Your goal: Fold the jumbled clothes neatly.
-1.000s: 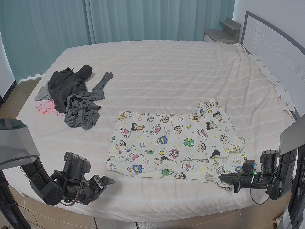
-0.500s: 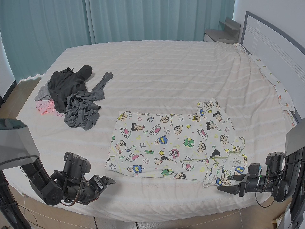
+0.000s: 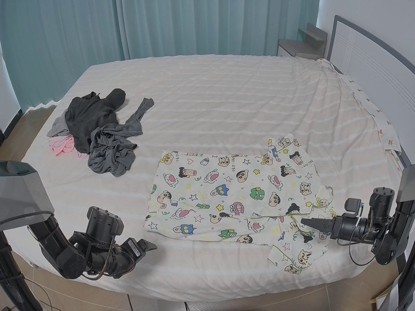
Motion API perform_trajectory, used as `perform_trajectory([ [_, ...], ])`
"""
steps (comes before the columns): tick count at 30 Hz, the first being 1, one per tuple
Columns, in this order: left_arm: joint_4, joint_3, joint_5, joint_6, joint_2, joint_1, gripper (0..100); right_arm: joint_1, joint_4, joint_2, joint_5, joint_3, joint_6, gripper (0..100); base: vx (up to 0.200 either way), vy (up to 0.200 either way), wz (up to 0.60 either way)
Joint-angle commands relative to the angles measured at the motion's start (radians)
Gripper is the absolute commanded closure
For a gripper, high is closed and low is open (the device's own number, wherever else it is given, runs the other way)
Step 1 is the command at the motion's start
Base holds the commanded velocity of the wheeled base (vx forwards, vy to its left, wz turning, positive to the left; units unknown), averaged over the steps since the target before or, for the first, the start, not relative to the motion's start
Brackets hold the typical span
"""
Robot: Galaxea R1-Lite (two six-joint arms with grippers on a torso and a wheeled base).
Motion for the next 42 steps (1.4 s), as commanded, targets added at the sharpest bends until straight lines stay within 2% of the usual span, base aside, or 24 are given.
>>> perform_trajectory([
  [1, 0.0, 0.0, 0.0, 0.0, 0.001, 0.0, 0, 0.064, -0.013, 0.042, -0.021, -0.02, 0.018, 0, 0.0, 0.0, 0.0],
  [5, 0.0, 0.0, 0.0, 0.0, 0.001, 0.0, 0, 0.055, -0.013, 0.039, -0.028, 0.02, 0.019, 0, 0.0, 0.0, 0.0],
  [9, 0.0, 0.0, 0.0, 0.0, 0.001, 0.0, 0, 0.013, -0.013, 0.001, -0.041, 0.109, 0.022, 0, 0.0, 0.0, 0.0],
  [13, 0.0, 0.0, -0.002, 0.0, 0.001, 0.0, 0, -0.044, 0.005, -0.002, -0.074, 0.143, 0.024, 0, 0.0, 0.0, 0.0],
  [14, 0.0, 0.001, -0.002, 0.0, 0.001, -0.001, 0, -0.082, 0.024, 0.006, -0.099, 0.143, 0.025, 0, 0.0, 0.0, 0.0],
  [17, 0.0, 0.0, -0.002, -0.002, 0.001, 0.0, 0, -0.122, 0.082, 0.001, -0.107, 0.143, 0.027, 0, 0.0, 0.0, 0.0],
  [22, 0.0, 0.0, -0.002, 0.0, 0.001, -0.001, 0, -0.099, 0.244, 0.004, -0.107, 0.143, 0.016, 0, 0.0, 0.0, 0.0],
  [28, 0.0, 0.0, -0.002, -0.002, 0.001, 0.0, 0, -0.044, 0.248, 0.053, -0.116, 0.143, 0.021, 0, 0.0, 0.0, 0.0],
  [31, 0.0, 0.0, -0.002, -0.002, 0.001, 0.0, 0, -0.028, 0.244, 0.072, -0.136, 0.143, 0.022, 0, 0.0, 0.0, 0.0],
  [33, 0.0, 0.0, 0.0, -0.002, 0.001, 0.0, 0, -0.018, 0.243, 0.101, -0.174, 0.14, 0.025, 0, 0.0, 0.0, 0.0],
  [36, 0.0, 0.0, 0.0, -0.002, 0.001, 0.0, 0, -0.018, 0.237, 0.115, -0.177, 0.129, 0.038, 0, 0.0, 0.0, 0.0],
  [42, 0.0, 0.001, 0.0, -0.002, 0.001, 0.0, 0, 0.012, 0.235, 0.115, -0.185, 0.072, 0.191, 0, 0.0, 0.0, 0.0],
])
